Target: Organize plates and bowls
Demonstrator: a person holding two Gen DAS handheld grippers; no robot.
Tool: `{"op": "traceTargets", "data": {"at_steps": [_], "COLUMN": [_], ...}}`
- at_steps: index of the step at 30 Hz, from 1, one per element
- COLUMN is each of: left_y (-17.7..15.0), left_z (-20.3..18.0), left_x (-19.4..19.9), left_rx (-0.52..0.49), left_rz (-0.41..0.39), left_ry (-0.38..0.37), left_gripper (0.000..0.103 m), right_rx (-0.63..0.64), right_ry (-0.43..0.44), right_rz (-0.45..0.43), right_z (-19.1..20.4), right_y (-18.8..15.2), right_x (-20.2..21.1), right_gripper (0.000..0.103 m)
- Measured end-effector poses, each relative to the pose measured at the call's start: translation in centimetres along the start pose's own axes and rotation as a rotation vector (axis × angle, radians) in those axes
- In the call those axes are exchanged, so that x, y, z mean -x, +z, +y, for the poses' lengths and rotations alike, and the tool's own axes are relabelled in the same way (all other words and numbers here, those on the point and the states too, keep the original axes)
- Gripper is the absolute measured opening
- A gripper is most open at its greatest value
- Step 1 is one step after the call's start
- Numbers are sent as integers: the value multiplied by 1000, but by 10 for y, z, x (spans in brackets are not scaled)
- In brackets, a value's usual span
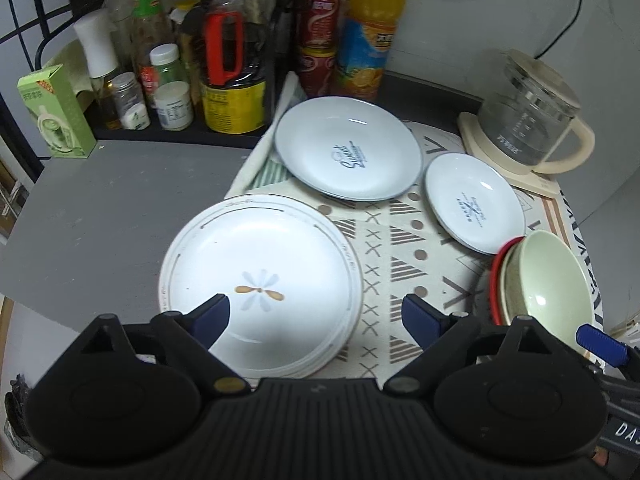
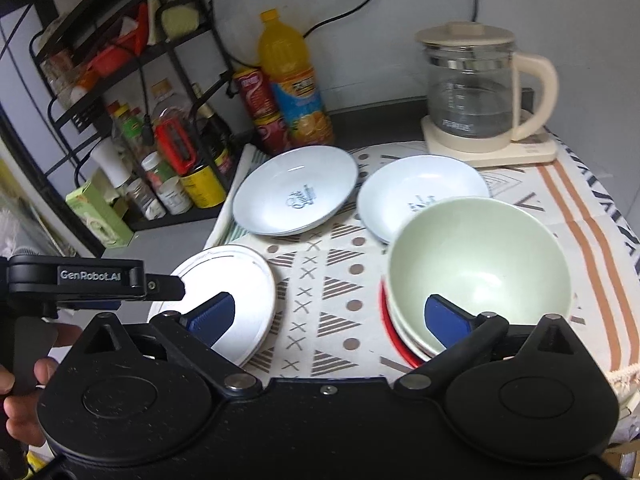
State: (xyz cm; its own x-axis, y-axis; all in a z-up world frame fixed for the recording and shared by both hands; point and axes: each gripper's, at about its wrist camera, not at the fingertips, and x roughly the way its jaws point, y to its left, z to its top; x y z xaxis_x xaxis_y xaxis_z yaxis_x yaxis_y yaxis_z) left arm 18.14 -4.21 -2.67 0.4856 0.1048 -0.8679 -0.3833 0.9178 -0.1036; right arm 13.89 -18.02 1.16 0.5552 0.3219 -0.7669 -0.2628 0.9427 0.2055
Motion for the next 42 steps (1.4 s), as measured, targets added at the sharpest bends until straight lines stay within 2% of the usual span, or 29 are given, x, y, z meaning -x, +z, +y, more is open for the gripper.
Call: {"op": "traceTargets", "data": {"at_steps": [5,12,25,34,37,40,42], "left_y": [3,15,58,84,93,100,105], "left_z": [15,34,47,52,54,57,59], "left_x": [-7,-25,-48,-72,-82,-92,-100], "left_rx": [6,7,-31,-31,-29,-24,-20], "left_rz": [4,17,-1,-3,3,8,21], "left_ry": [-10,-15,-59,-91,-97,-108,-122], "left_gripper": [91,91,91,91,91,91,90], "right_rx": [22,15,20,-43,-73,-80,-102], "right_ry": [3,-34,-89,-135,-115,-143,-145], "right_rz": [7,19,27,26,22,24,41], "right_z": [16,27,43,40,39,41,41], "right_y": [9,23,53,73,78,81,82], "right_x": [-8,-34,-77,-107,-117,-129,-140], "right_gripper": [102,102,102,101,97,93,87]}}
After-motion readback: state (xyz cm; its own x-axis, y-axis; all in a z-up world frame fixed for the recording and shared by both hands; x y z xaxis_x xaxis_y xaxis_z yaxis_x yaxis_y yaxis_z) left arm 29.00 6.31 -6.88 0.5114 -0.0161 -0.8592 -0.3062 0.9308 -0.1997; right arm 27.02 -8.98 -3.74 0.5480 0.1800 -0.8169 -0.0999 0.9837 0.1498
